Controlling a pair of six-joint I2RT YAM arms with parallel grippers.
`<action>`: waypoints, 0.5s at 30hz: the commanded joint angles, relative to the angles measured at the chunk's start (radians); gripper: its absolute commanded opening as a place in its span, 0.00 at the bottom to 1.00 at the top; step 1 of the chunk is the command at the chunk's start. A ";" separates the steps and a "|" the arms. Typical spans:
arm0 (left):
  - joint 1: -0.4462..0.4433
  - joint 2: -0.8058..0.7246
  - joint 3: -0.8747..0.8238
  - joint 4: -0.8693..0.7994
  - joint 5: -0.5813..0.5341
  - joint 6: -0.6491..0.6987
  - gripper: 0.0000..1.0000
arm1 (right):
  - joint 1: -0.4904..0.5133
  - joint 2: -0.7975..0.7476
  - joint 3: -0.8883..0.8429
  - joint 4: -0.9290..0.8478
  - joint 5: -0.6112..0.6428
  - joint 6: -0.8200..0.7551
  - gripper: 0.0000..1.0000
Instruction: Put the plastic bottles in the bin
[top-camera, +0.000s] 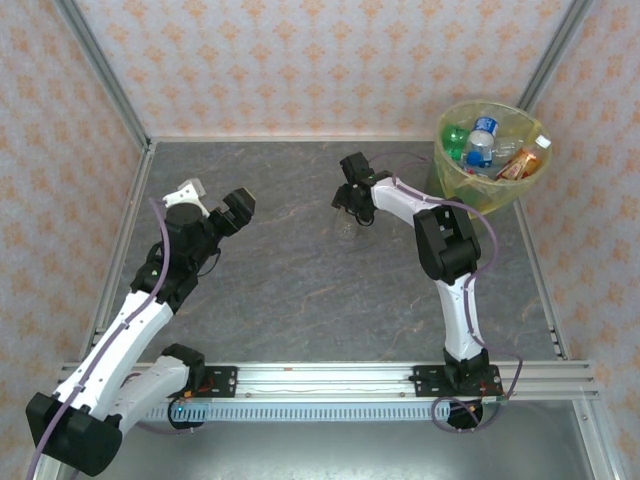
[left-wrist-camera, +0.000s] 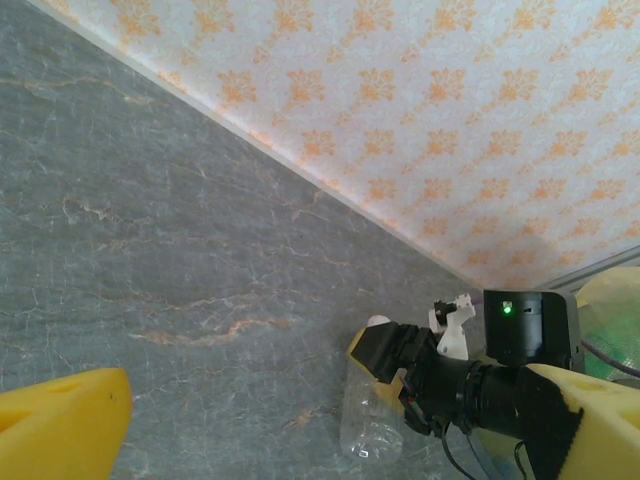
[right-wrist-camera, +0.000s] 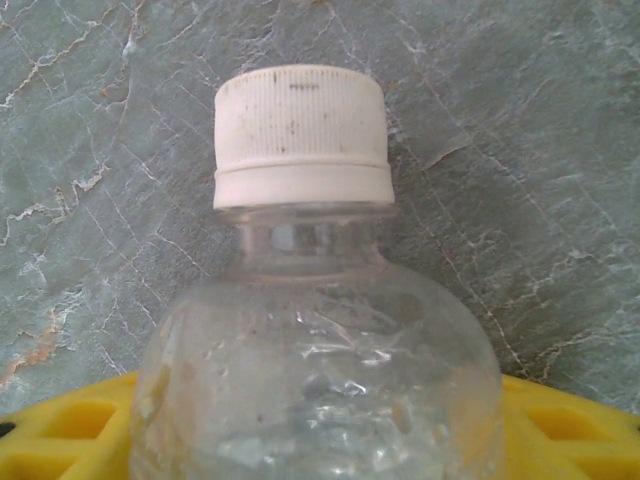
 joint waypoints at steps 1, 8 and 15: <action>0.007 0.012 0.005 0.035 0.026 -0.002 0.99 | 0.011 -0.049 -0.002 -0.036 0.035 -0.018 0.58; 0.008 0.061 0.045 0.057 0.046 0.015 0.99 | 0.029 -0.165 0.006 -0.061 0.075 -0.026 0.55; 0.007 0.130 0.104 0.096 0.088 0.051 0.99 | 0.031 -0.355 0.028 -0.106 0.116 -0.027 0.54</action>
